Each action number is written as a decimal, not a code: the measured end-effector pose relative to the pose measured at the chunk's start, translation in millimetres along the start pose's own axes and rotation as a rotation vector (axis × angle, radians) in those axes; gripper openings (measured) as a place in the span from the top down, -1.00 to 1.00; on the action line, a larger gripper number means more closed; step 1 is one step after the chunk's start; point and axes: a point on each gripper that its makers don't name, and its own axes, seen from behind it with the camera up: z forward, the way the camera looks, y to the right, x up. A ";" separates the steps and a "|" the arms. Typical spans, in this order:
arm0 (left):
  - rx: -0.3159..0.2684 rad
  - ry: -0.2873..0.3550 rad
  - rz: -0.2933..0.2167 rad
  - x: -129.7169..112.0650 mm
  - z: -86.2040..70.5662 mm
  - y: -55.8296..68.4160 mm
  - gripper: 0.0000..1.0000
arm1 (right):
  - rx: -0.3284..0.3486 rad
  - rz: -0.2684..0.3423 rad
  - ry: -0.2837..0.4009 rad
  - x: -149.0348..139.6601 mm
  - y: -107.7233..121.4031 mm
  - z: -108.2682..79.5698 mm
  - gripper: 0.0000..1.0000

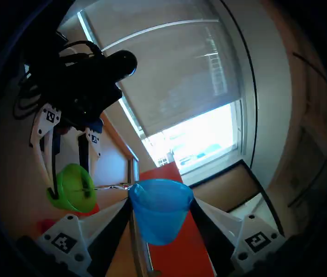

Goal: Pour water

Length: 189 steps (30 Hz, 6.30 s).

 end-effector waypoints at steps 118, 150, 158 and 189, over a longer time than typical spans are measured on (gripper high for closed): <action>0.001 0.020 0.007 6.4 -0.6 3.9 -0.71 | -0.073 -0.395 -0.003 34.6 20.6 2.9 -0.82; 0.004 0.027 0.004 8.4 0.3 4.1 -0.71 | -0.069 -0.422 0.010 46.5 13.5 0.2 -0.82; 0.005 0.027 0.006 9.7 -0.5 4.4 -0.71 | -0.061 -0.332 0.018 39.0 12.4 -2.7 -0.82; 0.019 0.023 0.016 12.0 -3.3 0.8 -0.71 | -0.055 0.418 0.037 5.3 10.2 -9.6 -0.82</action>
